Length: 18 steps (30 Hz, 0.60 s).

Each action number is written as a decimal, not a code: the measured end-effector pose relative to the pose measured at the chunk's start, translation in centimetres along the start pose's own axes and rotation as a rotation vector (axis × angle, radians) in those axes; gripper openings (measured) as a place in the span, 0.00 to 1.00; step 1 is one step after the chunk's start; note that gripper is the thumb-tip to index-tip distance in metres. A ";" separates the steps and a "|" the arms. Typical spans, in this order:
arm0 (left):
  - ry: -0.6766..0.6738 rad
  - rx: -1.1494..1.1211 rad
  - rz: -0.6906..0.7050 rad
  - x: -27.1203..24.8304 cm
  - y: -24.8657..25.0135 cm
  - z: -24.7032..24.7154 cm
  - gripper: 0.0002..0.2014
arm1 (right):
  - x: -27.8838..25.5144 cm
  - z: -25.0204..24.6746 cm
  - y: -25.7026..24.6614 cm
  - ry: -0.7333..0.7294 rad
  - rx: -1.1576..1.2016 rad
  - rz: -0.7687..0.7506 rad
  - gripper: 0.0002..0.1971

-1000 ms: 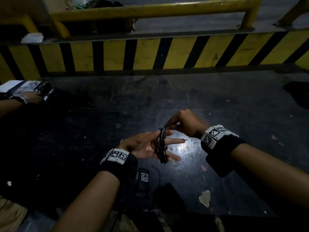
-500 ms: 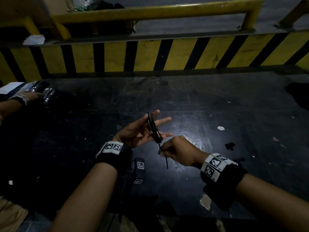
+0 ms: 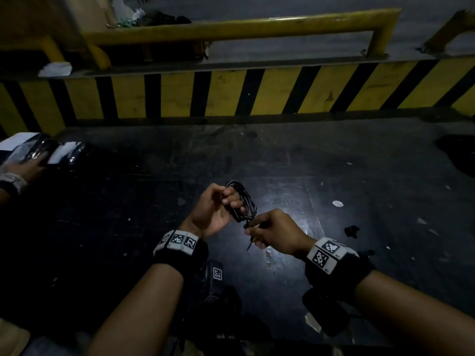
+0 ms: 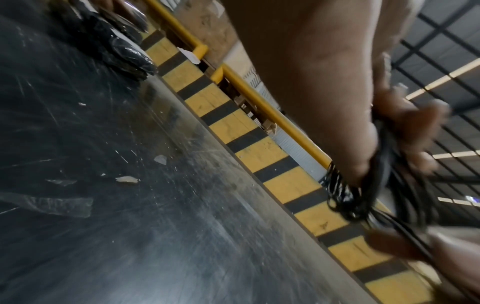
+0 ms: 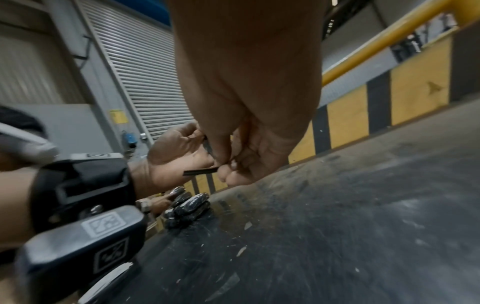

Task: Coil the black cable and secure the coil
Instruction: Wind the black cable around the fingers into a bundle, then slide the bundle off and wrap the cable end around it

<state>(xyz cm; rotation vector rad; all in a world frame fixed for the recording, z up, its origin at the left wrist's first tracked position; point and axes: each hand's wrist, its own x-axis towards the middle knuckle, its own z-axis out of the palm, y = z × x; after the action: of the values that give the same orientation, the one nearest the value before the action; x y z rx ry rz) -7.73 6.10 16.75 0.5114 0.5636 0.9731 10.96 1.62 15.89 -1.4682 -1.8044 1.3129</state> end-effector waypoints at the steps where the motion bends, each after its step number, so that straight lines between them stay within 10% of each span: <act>1: 0.005 0.000 0.016 0.1 -0.1 0.1 0.12 | 0.0 0.0 -0.1 0.009 0.079 0.046 0.10; 18: 0.068 0.144 0.027 0.8 -3.1 1.7 0.22 | 0.5 -3.2 -0.2 -0.048 0.423 0.334 0.11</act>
<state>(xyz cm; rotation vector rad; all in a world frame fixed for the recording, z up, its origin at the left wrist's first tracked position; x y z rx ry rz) -4.35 5.14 15.93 0.6173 0.6931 0.9823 13.31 3.33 17.34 -1.5407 -1.2323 1.7746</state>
